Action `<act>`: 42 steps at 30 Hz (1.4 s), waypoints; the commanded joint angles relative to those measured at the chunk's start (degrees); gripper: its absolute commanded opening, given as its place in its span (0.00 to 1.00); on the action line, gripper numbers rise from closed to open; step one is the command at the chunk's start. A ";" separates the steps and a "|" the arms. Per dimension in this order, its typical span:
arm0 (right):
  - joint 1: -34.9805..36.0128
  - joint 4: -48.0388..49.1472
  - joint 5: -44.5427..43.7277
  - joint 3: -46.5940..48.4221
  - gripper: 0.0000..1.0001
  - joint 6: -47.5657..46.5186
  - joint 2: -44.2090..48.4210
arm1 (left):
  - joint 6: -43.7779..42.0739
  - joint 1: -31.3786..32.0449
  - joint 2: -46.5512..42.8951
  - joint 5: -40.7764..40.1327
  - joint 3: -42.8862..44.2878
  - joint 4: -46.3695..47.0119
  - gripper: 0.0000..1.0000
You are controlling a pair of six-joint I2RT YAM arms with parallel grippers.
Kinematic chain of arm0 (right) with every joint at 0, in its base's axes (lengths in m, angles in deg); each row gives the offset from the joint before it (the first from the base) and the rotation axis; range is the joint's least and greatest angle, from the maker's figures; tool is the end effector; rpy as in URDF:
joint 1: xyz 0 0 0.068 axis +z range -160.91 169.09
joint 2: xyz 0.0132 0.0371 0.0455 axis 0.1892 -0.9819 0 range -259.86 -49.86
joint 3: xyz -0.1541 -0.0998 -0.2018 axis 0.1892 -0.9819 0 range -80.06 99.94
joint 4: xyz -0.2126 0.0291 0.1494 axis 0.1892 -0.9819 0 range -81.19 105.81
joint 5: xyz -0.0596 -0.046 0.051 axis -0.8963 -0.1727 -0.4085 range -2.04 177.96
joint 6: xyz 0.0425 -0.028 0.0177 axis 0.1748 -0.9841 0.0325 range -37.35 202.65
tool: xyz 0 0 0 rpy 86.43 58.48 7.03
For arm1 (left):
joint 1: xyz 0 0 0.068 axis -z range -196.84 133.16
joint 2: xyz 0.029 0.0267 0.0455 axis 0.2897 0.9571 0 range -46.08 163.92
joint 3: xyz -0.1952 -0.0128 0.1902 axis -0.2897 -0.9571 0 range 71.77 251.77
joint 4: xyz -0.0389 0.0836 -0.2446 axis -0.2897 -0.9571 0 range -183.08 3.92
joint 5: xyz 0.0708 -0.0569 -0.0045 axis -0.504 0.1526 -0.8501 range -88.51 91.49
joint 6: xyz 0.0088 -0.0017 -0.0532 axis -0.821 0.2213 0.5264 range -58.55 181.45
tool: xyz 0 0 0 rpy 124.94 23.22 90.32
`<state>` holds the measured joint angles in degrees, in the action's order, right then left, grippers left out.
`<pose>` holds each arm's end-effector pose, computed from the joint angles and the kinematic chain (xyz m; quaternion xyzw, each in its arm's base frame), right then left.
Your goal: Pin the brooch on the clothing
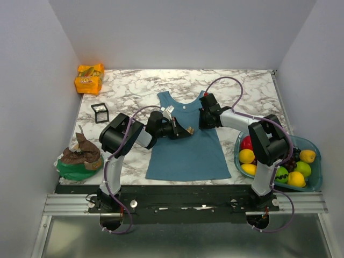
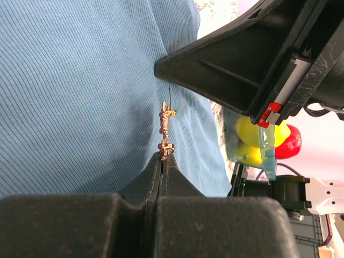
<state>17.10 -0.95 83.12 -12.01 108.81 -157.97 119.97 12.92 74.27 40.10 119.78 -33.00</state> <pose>0.3441 0.1796 0.1611 -0.0034 0.9576 0.0939 0.2724 0.3197 -0.2084 0.0925 -0.0058 0.7930 -0.5739 0.2043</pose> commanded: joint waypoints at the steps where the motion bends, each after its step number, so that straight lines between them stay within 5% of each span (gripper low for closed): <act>1: -0.24 -1.62 -0.43 1.38 0.01 0.66 -1.22 | -0.52 0.21 1.37 0.85 -0.11 1.85 0.00; 42: 0.11 0.67 7.56 1.65 0.01 4.08 0.10 | 3.79 3.64 7.00 -0.55 1.91 7.04 0.00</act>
<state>17.08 -1.45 86.72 -11.12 111.43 -158.63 123.25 15.17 78.88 39.93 121.05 -27.21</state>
